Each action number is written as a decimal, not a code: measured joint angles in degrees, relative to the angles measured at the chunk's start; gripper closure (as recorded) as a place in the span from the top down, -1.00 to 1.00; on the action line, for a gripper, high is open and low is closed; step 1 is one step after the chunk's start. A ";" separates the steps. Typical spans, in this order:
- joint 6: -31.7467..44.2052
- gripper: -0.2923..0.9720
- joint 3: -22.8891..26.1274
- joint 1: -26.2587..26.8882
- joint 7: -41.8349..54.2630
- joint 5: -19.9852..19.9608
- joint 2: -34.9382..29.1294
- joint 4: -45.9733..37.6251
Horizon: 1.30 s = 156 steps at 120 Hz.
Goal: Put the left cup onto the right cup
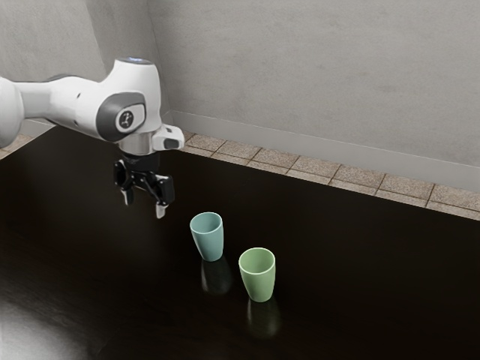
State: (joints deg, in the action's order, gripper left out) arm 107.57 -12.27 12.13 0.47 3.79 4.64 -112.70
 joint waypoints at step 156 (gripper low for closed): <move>16.22 0.54 5.43 -0.98 -11.26 -0.91 11.39 0.99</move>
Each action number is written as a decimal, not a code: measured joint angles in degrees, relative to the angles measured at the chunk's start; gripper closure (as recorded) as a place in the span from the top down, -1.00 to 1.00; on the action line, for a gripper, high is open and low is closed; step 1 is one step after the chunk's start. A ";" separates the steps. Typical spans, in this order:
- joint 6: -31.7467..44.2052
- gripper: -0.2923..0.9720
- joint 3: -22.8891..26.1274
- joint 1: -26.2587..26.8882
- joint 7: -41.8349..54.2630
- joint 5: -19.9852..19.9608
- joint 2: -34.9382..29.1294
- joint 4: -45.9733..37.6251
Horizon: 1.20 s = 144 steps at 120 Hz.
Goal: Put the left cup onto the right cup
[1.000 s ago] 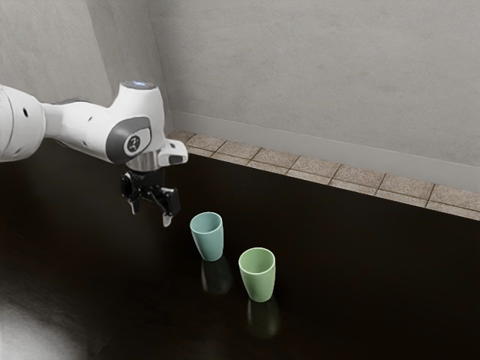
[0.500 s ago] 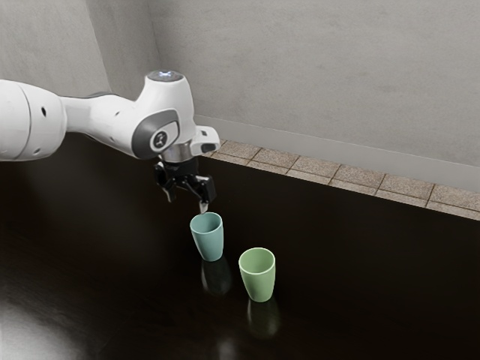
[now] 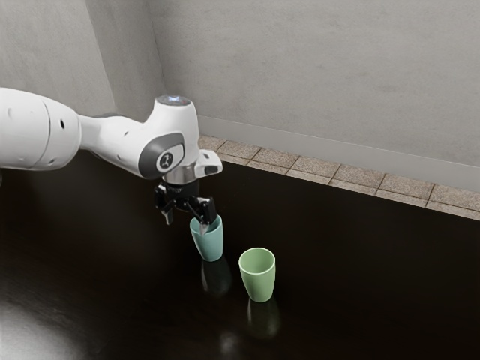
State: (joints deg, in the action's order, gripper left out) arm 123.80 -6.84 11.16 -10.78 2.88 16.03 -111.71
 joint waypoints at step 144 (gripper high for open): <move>3.82 -0.67 -0.02 0.36 -7.42 -0.14 1.51 0.33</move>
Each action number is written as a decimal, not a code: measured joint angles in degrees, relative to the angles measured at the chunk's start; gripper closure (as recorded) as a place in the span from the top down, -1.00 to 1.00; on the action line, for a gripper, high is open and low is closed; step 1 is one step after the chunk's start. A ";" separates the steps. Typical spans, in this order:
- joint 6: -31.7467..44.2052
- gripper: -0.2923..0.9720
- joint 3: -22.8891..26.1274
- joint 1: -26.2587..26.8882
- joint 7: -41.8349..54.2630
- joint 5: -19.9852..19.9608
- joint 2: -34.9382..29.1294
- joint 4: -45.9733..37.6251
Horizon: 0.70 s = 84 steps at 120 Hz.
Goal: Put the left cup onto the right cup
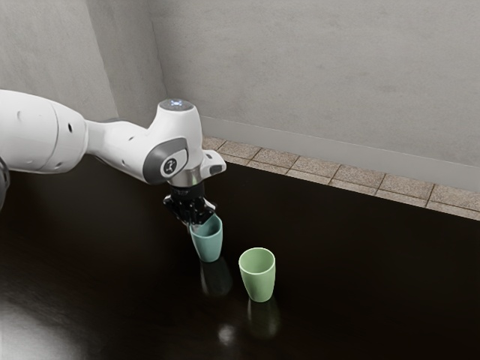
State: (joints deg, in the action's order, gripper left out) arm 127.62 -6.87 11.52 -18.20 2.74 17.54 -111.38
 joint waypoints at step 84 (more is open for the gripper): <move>-17.86 -0.70 3.02 1.33 -2.24 0.52 -3.58 17.50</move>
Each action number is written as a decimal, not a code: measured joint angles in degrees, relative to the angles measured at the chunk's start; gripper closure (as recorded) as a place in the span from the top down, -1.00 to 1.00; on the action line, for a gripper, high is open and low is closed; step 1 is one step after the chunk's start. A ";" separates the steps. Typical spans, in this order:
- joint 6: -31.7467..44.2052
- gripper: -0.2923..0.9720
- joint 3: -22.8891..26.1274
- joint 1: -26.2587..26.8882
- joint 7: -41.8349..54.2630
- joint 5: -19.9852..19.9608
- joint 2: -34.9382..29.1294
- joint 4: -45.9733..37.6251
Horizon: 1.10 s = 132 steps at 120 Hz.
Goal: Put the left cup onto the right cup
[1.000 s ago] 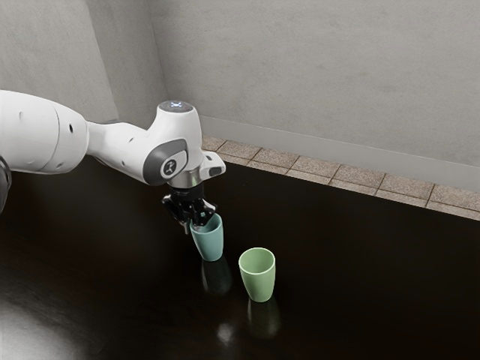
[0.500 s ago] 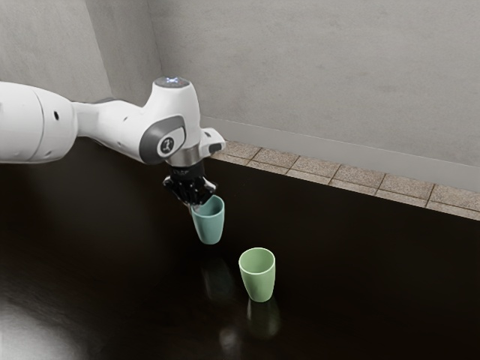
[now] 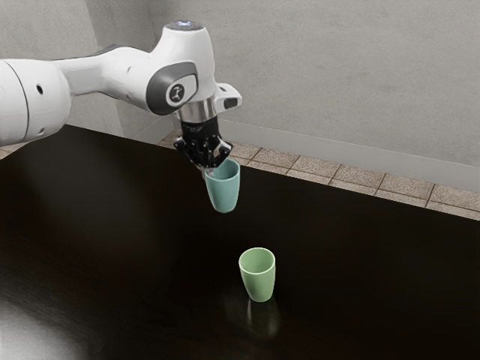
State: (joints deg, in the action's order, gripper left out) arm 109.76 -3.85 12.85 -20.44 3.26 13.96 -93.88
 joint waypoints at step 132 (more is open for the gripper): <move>-1.10 -0.70 13.26 0.76 -13.07 5.12 -6.97 -9.09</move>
State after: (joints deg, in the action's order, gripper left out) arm 108.66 9.41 13.61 -33.52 8.37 6.99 -102.97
